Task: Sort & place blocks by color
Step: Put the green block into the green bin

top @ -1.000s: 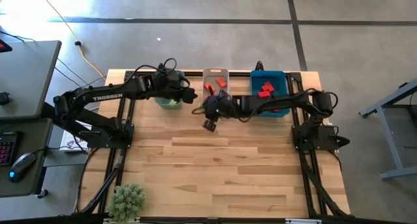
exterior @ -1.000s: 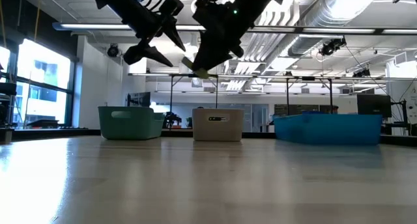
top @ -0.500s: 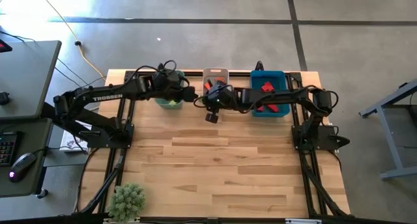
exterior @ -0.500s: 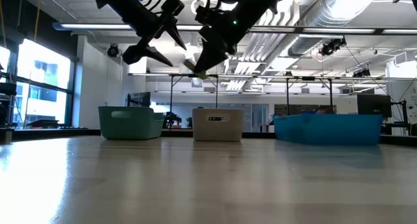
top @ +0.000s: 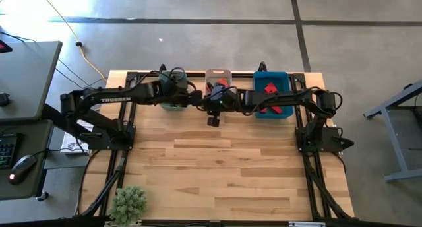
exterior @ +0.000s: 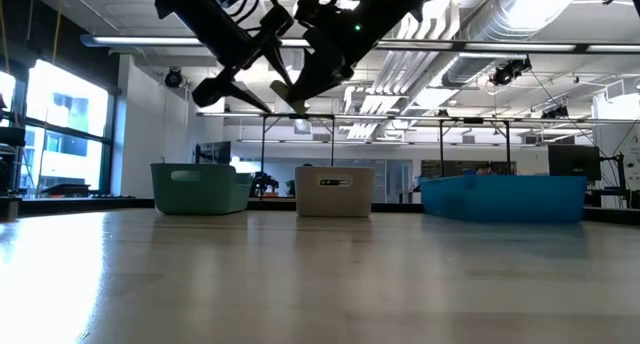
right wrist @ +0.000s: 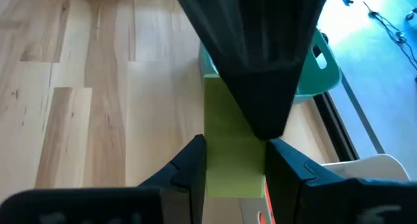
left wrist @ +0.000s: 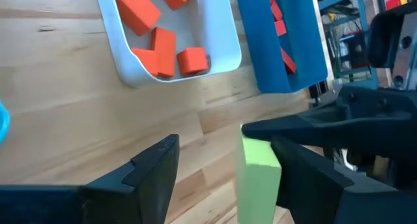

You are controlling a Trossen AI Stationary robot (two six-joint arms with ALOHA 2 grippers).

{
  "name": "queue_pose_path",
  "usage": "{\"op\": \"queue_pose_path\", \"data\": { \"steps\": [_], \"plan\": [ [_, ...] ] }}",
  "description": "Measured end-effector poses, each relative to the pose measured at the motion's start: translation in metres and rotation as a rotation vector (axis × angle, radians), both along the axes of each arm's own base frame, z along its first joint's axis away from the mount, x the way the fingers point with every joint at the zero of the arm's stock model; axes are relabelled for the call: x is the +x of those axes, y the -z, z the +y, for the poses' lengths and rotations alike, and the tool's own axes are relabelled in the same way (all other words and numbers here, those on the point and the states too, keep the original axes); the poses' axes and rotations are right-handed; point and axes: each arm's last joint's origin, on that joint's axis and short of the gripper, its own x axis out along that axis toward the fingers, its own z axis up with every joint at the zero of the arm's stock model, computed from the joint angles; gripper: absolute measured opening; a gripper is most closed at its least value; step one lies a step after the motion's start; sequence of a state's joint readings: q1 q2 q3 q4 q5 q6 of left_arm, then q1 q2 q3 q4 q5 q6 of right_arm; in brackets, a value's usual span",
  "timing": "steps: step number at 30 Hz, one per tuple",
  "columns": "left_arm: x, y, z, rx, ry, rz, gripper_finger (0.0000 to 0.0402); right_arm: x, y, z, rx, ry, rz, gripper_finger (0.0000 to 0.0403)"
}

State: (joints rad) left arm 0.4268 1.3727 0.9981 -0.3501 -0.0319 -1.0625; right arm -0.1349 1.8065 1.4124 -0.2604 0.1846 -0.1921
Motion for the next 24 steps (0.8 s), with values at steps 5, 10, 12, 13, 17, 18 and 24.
{"op": "queue_pose_path", "data": {
  "steps": [5, 10, 12, 13, 17, 18, 24],
  "plan": [
    [0.0043, 0.0048, 0.0015, -0.003, -0.011, 0.005, 0.0232, -0.0004, 0.0008, 0.0012, 0.003, -0.005, 0.009, 0.0096],
    [0.0059, 0.0060, 0.0001, -0.008, 0.002, 0.006, 0.0223, -0.0006, 0.0013, 0.0009, 0.000, 0.013, 0.014, 0.0096],
    [0.0062, 0.0062, -0.0005, -0.005, 0.013, 0.009, 0.0214, -0.0008, 0.0016, 0.0012, -0.001, 0.013, 0.017, 0.0096],
    [0.0063, 0.0062, -0.0008, -0.002, 0.018, 0.010, 0.0210, -0.0008, 0.0016, 0.0012, -0.001, 0.013, 0.017, 0.0096],
    [0.0065, 0.0057, -0.0007, 0.008, 0.031, 0.013, 0.0197, -0.0008, 0.0015, 0.0010, -0.002, 0.014, 0.017, 0.0096],
    [0.0065, 0.0058, -0.0008, 0.005, 0.036, 0.012, 0.0196, -0.0009, 0.0017, 0.0012, -0.001, 0.014, 0.018, 0.0096],
    [0.0055, 0.0053, -0.0022, 0.004, 0.066, 0.019, 0.0193, -0.0016, 0.0023, 0.0006, 0.015, 0.040, 0.019, 0.0096]
  ]
}}
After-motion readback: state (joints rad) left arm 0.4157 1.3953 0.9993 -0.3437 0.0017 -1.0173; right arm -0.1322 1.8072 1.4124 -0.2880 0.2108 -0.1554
